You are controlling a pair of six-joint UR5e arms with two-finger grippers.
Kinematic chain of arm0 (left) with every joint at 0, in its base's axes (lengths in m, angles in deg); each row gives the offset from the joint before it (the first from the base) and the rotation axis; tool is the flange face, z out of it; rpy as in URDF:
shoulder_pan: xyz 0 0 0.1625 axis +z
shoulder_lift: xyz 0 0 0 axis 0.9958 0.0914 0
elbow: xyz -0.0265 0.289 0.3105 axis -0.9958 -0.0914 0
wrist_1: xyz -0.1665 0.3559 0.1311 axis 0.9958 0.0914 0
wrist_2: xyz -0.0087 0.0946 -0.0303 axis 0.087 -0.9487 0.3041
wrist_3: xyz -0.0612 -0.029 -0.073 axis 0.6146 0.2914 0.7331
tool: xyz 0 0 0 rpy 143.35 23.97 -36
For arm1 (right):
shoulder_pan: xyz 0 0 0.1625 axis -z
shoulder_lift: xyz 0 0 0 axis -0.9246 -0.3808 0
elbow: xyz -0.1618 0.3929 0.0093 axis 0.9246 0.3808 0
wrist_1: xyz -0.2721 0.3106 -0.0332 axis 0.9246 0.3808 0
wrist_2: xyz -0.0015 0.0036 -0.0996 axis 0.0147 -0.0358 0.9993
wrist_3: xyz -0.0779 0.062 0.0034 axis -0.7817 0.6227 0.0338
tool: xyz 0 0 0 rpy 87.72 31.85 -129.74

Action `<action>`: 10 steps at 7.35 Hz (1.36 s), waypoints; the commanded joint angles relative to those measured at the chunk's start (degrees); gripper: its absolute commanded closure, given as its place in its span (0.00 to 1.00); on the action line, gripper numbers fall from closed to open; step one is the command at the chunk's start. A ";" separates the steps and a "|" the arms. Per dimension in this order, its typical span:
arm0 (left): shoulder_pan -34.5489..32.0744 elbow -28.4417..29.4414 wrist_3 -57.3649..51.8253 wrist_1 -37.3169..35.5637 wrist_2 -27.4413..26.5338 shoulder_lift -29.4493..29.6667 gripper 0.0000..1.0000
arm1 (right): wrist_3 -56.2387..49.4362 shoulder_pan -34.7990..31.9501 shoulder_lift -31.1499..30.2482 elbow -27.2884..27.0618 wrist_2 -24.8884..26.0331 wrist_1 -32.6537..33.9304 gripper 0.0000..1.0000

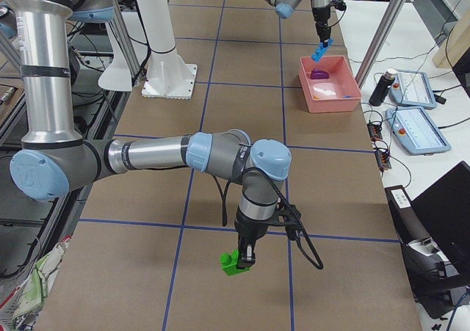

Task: Put all blocks into box

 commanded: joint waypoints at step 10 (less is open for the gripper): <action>-14.85 -20.60 -20.06 -17.73 8.92 -17.54 0.00 | 44.59 30.46 45.10 9.95 -14.60 -0.71 1.00</action>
